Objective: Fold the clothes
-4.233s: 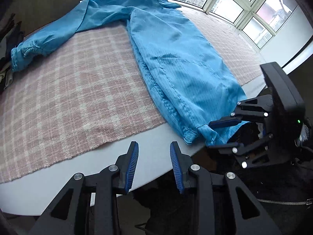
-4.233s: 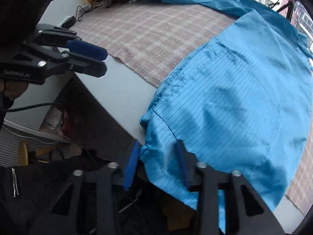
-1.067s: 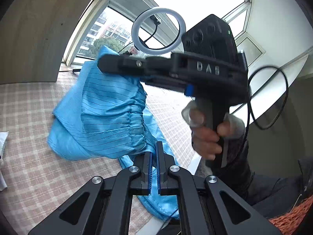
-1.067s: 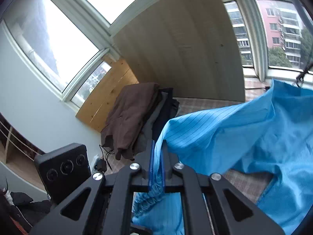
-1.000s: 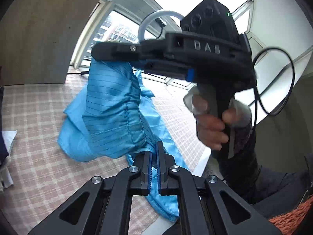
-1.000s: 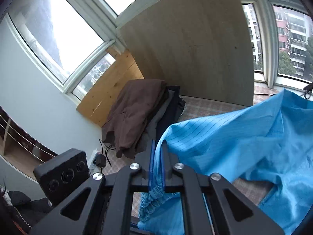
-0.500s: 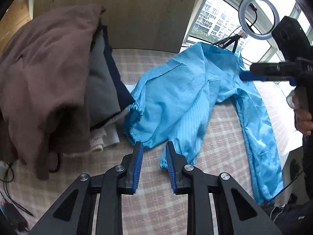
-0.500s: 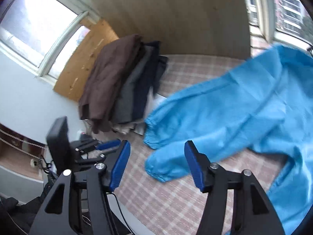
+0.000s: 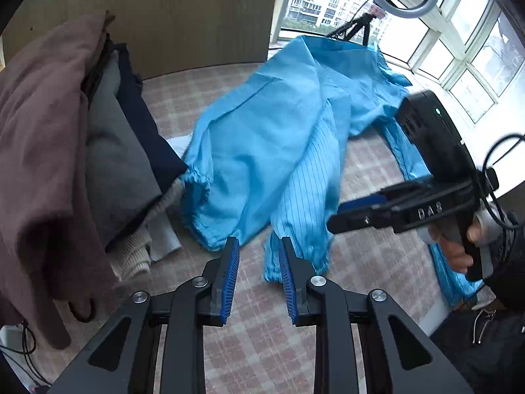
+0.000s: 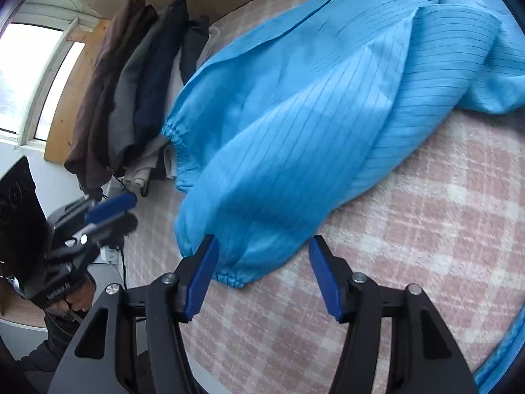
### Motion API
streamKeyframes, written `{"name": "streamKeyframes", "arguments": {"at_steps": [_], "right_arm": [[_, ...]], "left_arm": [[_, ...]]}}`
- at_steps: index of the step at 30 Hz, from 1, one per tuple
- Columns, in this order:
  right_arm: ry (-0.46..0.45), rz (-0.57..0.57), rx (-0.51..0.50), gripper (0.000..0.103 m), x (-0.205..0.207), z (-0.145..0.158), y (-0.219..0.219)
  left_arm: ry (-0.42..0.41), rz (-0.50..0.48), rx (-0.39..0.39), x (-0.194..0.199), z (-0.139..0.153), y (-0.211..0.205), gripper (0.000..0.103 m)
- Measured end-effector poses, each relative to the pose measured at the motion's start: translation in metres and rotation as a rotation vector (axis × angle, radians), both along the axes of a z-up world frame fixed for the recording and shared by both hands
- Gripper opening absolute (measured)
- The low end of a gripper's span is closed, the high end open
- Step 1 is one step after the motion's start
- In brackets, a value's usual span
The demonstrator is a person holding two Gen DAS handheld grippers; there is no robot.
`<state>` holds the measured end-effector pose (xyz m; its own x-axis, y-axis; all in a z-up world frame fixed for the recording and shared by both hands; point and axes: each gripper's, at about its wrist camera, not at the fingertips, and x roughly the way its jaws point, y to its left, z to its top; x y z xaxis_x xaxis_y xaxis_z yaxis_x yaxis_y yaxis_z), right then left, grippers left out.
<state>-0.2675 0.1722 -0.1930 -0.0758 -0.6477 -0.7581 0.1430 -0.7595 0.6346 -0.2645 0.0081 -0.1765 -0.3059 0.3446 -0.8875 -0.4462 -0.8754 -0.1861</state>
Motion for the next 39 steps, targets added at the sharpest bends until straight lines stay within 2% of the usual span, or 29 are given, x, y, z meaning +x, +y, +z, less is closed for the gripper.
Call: {"name": "streamKeyframes", "arguments": {"at_steps": [2,5,8,10,12,13,15,18,21,23,26,28,33,36,39], "right_arm": [[-0.021,-0.027,-0.090,0.002,-0.008,0.000,0.001],[0.027,-0.039,-0.161,0.002,-0.021,0.021,0.000],[0.070,-0.026,-0.155,0.002,-0.039,0.043,-0.006],[0.083,-0.006,-0.153,0.002,-0.053,0.048,-0.013],[0.085,0.008,-0.113,0.002,-0.071,0.046,-0.021],[0.077,0.016,-0.098,0.003,-0.078,0.041,-0.027],[0.063,0.006,-0.066,0.004,-0.087,0.034,-0.028],[0.063,0.002,-0.059,0.005,-0.090,0.038,-0.016],[0.073,-0.004,-0.035,0.005,-0.091,0.041,-0.010],[0.078,0.009,-0.061,0.005,-0.089,0.045,-0.005],[0.100,0.051,-0.046,0.006,-0.081,0.054,0.002],[0.063,0.097,-0.069,0.006,-0.074,0.052,0.004],[0.012,0.200,-0.052,0.006,-0.077,0.019,-0.013],[0.022,0.117,0.009,0.006,-0.104,-0.004,-0.007],[0.002,0.028,-0.003,0.006,-0.129,-0.017,0.015]], "left_arm": [[-0.008,-0.013,0.013,0.007,0.000,0.001,0.025],[0.007,-0.003,0.024,0.010,0.002,-0.002,0.025],[-0.010,0.025,0.047,0.006,0.002,-0.008,0.025],[0.007,0.009,0.046,0.004,0.003,-0.006,0.025],[0.055,-0.039,0.014,0.004,0.005,0.003,0.028],[0.079,-0.059,-0.016,0.003,0.006,0.009,0.032],[0.129,-0.072,-0.101,-0.005,0.009,0.018,0.032],[0.167,-0.080,-0.107,-0.018,0.026,0.019,0.033],[0.189,-0.153,-0.132,-0.030,0.033,0.024,0.043],[0.172,-0.199,-0.163,-0.038,0.030,0.028,0.045],[0.135,-0.238,-0.211,-0.051,0.022,0.031,0.045],[0.102,-0.258,-0.233,-0.057,0.018,0.032,0.045],[0.038,-0.295,-0.322,-0.074,0.002,0.041,0.046],[0.014,-0.292,-0.325,-0.085,-0.002,0.046,0.046],[-0.007,-0.301,-0.340,-0.093,-0.008,0.051,0.055]]}}
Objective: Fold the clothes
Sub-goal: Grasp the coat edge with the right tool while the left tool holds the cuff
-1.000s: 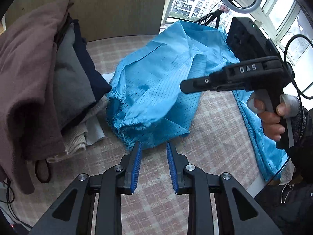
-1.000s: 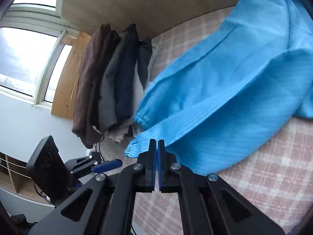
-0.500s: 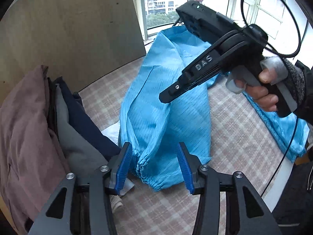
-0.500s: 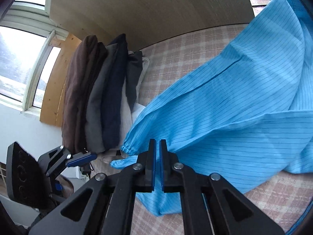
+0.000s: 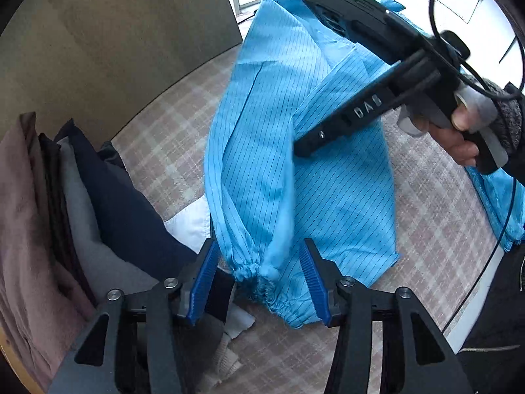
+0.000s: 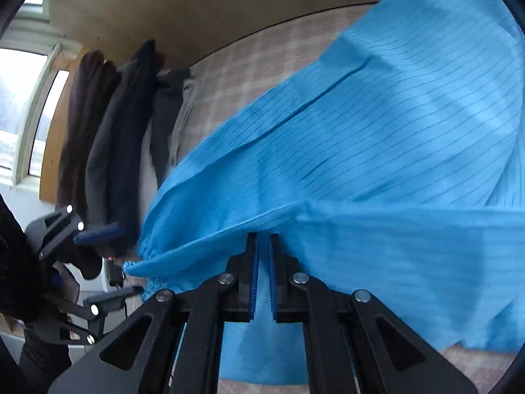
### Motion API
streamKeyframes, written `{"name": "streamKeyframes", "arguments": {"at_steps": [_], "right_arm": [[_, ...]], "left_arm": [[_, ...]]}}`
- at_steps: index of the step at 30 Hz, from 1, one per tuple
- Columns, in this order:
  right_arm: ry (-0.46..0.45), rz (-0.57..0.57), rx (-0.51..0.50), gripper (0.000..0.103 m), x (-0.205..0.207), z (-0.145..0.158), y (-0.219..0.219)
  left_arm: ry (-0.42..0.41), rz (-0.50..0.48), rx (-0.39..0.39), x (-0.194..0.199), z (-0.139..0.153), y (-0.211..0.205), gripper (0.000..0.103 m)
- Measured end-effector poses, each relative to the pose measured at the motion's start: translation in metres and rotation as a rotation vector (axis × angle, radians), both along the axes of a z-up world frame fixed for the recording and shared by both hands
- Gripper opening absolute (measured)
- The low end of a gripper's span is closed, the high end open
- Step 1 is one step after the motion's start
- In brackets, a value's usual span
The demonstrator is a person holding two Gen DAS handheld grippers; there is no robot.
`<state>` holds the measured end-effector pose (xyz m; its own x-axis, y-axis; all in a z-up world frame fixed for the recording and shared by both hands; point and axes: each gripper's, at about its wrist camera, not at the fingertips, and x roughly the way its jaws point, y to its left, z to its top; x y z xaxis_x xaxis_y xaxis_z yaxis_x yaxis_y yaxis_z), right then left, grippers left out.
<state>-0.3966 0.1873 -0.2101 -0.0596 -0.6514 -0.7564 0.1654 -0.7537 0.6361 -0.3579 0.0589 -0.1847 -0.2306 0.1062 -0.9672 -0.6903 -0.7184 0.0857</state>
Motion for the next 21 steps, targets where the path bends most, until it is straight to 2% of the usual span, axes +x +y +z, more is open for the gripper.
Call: {"name": "streamKeyframes", "arguments": {"at_steps": [5,7,9,14,15,17,19,21], "right_arm": [[0.011,0.001,-0.036,0.005,-0.011,-0.004,0.010],[0.017,-0.005,-0.045,0.005,-0.014,-0.004,0.011],[0.020,-0.005,-0.049,0.005,-0.016,-0.002,0.011],[0.039,0.009,-0.052,0.006,-0.014,0.001,0.008],[0.035,0.005,-0.064,0.006,-0.014,0.000,0.010],[0.018,-0.011,-0.091,0.006,-0.012,-0.003,0.016],[-0.002,-0.034,-0.106,0.006,-0.008,-0.001,0.021],[0.010,-0.055,-0.130,0.009,0.001,0.014,0.029]], "left_arm": [[-0.030,0.023,-0.065,-0.014,-0.016,0.005,0.056],[-0.074,0.062,-0.073,-0.022,-0.023,0.005,0.061],[-0.104,0.087,-0.106,-0.027,-0.032,0.007,0.061],[-0.123,0.116,-0.188,-0.033,-0.049,0.014,0.060],[-0.123,0.127,-0.188,-0.034,-0.050,0.014,0.057],[-0.144,0.159,-0.164,-0.036,-0.051,0.013,0.008],[-0.154,0.186,-0.112,-0.035,-0.043,0.012,0.007],[-0.140,0.194,-0.046,-0.031,-0.019,0.010,0.007]]}}
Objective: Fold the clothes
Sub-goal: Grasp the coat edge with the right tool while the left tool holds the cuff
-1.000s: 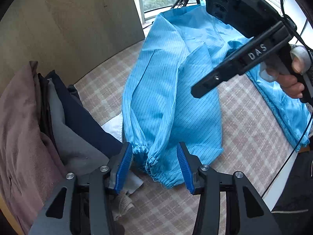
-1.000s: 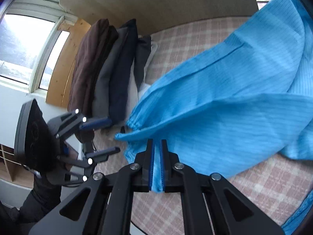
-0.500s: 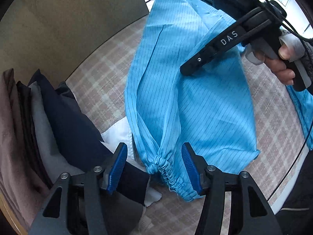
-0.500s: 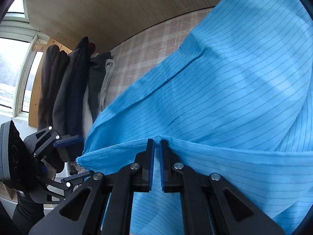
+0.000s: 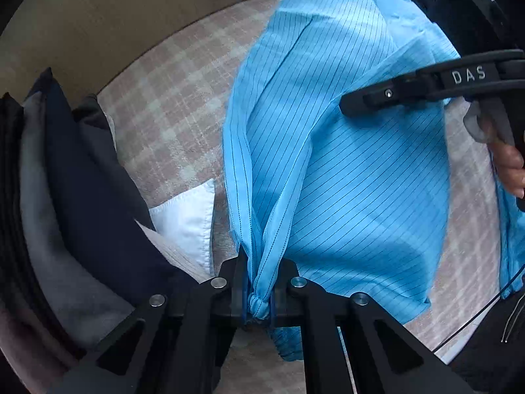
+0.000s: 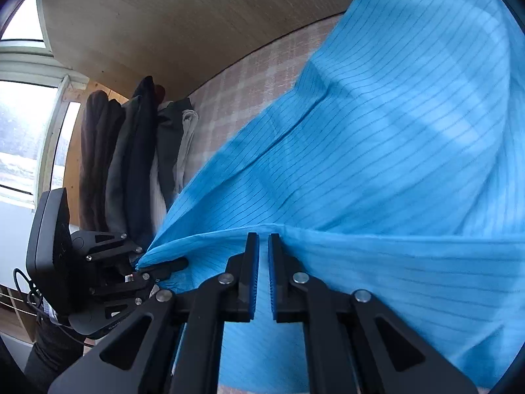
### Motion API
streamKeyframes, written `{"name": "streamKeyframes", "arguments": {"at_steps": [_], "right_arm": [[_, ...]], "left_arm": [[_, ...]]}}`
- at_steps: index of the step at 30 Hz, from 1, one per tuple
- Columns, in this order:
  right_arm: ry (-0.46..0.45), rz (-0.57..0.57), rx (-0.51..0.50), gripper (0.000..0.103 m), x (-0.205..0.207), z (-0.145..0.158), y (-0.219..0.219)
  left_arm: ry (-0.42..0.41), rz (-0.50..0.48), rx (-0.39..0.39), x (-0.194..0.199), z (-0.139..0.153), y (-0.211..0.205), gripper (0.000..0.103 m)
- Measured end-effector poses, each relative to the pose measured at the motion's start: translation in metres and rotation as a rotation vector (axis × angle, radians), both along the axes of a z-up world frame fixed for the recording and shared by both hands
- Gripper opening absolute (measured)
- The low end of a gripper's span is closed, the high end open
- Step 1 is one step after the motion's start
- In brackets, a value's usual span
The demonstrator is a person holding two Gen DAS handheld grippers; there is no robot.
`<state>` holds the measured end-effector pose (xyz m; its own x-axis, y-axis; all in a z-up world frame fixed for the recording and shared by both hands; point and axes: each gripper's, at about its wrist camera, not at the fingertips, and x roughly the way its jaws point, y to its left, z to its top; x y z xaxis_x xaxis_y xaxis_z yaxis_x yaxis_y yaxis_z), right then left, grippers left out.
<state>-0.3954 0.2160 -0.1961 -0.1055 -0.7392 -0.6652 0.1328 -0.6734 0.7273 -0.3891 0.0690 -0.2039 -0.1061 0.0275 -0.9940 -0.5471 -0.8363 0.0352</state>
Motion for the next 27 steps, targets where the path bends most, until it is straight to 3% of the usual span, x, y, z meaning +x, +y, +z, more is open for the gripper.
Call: {"name": "streamKeyframes", "arguments": {"at_steps": [2,5,6,11,15,19,20,21,24,27], "right_arm": [[0.044,-0.022,-0.083,0.010,0.018,0.028,0.018],[0.131,-0.084,-0.151,0.027,0.044,0.073,0.062],[0.167,-0.111,-0.128,0.033,0.050,0.086,0.078],[0.261,-0.228,0.120,0.034,0.043,0.120,0.140],[0.220,-0.245,0.219,0.034,0.014,0.109,0.152],[0.163,-0.340,0.049,0.034,0.003,0.103,0.159],[0.150,-0.370,0.021,0.040,0.001,0.102,0.162],[0.127,-0.394,0.051,0.048,-0.002,0.100,0.165],[0.057,-0.459,0.128,0.048,-0.013,0.093,0.174],[0.011,-0.452,0.191,0.048,-0.027,0.082,0.180]], "left_arm": [[0.030,0.008,0.069,0.004,0.033,-0.004,0.007],[0.142,0.033,0.115,-0.002,0.106,-0.025,0.007],[0.179,0.050,0.127,-0.006,0.131,-0.034,0.007],[0.316,0.146,0.119,-0.047,0.223,-0.088,0.007],[0.347,0.139,0.060,-0.056,0.246,-0.095,0.007],[0.360,0.095,0.005,-0.057,0.253,-0.088,0.007],[0.360,0.085,-0.003,-0.056,0.252,-0.085,0.007],[0.359,0.077,-0.007,-0.055,0.252,-0.083,0.007],[0.357,0.068,-0.012,-0.056,0.251,-0.079,0.007],[0.355,0.063,-0.015,-0.057,0.249,-0.075,0.007]]}}
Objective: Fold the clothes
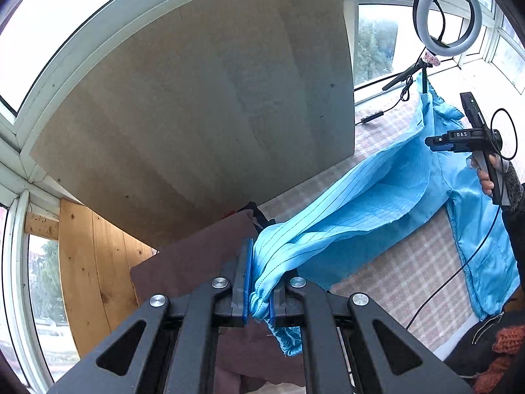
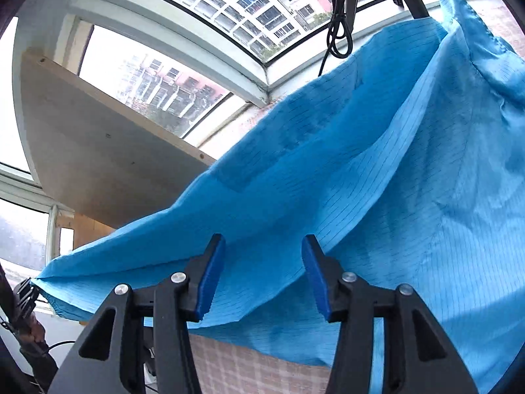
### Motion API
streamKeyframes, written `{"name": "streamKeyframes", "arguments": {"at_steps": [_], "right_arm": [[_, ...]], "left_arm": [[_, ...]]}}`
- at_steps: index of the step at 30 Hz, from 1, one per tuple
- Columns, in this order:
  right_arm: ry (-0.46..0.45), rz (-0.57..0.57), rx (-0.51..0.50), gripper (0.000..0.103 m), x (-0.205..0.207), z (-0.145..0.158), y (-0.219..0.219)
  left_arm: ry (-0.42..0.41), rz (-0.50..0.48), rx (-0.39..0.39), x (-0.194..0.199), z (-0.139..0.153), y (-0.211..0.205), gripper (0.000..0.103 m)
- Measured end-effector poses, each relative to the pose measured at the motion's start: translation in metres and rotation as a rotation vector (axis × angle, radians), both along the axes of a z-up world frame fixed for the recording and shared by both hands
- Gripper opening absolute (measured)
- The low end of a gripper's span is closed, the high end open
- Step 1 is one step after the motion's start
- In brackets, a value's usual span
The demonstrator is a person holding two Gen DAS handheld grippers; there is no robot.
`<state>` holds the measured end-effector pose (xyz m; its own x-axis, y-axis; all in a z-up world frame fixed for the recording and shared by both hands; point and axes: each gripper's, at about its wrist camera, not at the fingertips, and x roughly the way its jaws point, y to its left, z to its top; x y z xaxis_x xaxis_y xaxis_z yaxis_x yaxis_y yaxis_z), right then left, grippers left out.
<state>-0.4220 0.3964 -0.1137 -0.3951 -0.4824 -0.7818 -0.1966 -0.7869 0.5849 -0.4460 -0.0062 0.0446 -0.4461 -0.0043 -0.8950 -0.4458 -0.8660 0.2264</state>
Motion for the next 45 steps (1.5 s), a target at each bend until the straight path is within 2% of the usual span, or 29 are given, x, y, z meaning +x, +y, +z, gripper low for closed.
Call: {"name": "streamKeyframes", "arguments": {"at_steps": [3,4,8,11,13,15,16,18,21,25,27,28,29,30,31,35,39,42,45], "right_arm": [[-0.062,0.000,0.059,0.048,-0.012,-0.013,0.004],[-0.076,-0.013,0.058,0.048,-0.012,-0.015,0.007],[-0.035,-0.097,0.015,0.048,0.010,-0.007,0.036],[-0.088,-0.129,0.005,0.048,0.011,-0.023,0.052],[-0.125,-0.134,-0.038,0.048,0.005,-0.039,0.056],[-0.125,-0.125,-0.136,0.048,-0.007,-0.056,0.054],[-0.113,-0.121,-0.191,0.045,-0.012,-0.063,0.052],[-0.046,-0.121,-0.292,0.001,-0.022,-0.068,0.049],[0.094,-0.169,-0.349,0.001,-0.028,-0.046,0.059],[0.273,-0.248,-0.268,0.001,-0.034,-0.004,0.074],[0.300,-0.253,-0.196,0.005,-0.040,0.003,0.068],[0.282,-0.245,-0.154,0.007,-0.045,0.001,0.059],[0.252,-0.229,-0.111,0.022,-0.049,-0.003,0.052],[0.226,-0.213,-0.077,0.043,-0.053,-0.007,0.046],[0.217,-0.198,-0.064,0.049,-0.053,-0.011,0.041],[0.237,-0.130,-0.080,0.050,-0.044,-0.012,0.027],[0.294,-0.035,-0.066,0.050,-0.006,0.014,0.018],[0.295,0.045,0.048,0.050,0.046,0.032,0.002],[0.224,0.089,0.222,0.050,0.130,0.028,0.013]], "left_arm": [[-0.003,0.003,0.007,-0.002,-0.002,-0.003,0.007],[-0.004,0.005,0.007,-0.003,-0.003,-0.004,0.007],[-0.018,0.014,0.005,-0.004,-0.010,-0.009,0.007],[-0.021,0.011,0.003,-0.003,-0.013,-0.010,0.007],[-0.020,0.010,0.008,-0.003,-0.013,-0.010,0.007],[-0.020,0.007,0.013,-0.003,-0.012,-0.010,0.007],[-0.021,0.005,0.012,-0.003,-0.013,-0.010,0.007],[-0.025,0.001,0.010,-0.002,-0.014,-0.010,0.007],[-0.039,0.011,0.012,-0.002,-0.016,-0.018,0.007],[-0.081,0.061,0.035,-0.011,-0.030,-0.038,0.007],[-0.104,0.081,0.047,-0.015,-0.040,-0.045,0.007],[-0.117,0.089,0.057,-0.018,-0.044,-0.047,0.007],[-0.130,0.095,0.063,-0.021,-0.049,-0.049,0.007],[-0.140,0.099,0.069,-0.023,-0.053,-0.050,0.007],[-0.147,0.103,0.078,-0.025,-0.055,-0.051,0.007],[-0.157,0.111,0.105,-0.032,-0.056,-0.055,0.007],[-0.159,0.114,0.138,-0.035,-0.051,-0.059,0.007],[-0.158,0.121,0.175,-0.037,-0.047,-0.063,0.007],[-0.141,0.120,0.183,-0.039,-0.046,-0.061,0.007]]}}
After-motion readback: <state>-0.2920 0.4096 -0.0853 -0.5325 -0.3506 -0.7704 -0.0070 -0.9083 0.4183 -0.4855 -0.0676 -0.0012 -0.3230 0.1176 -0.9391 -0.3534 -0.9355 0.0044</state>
